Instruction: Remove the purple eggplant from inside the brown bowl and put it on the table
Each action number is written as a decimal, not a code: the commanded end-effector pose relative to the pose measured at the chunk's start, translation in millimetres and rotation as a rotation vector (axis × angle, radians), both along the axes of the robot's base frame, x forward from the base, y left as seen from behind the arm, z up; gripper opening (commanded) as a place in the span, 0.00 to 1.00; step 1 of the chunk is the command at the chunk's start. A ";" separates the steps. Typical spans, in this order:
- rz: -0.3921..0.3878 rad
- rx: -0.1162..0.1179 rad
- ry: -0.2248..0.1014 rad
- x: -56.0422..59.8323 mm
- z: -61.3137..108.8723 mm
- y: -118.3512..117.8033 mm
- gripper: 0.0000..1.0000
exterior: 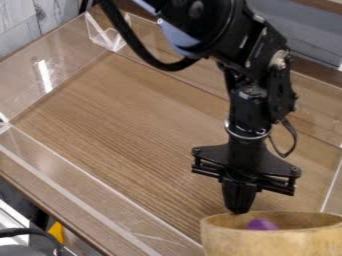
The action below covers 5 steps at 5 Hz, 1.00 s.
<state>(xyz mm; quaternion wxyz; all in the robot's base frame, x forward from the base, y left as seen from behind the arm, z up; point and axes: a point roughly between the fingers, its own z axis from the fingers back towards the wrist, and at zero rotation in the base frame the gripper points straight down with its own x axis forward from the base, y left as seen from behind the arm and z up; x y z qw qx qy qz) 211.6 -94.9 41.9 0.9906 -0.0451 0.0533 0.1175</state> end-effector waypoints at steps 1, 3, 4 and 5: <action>-0.014 -0.015 -0.050 11.7 10.4 -10.6 0.00; -0.001 -0.017 -0.062 9.3 -2.0 -19.5 0.00; 0.021 -0.022 -0.068 -1.7 -5.5 -17.8 0.00; 0.012 -0.024 -0.060 -5.1 -12.4 -19.8 0.00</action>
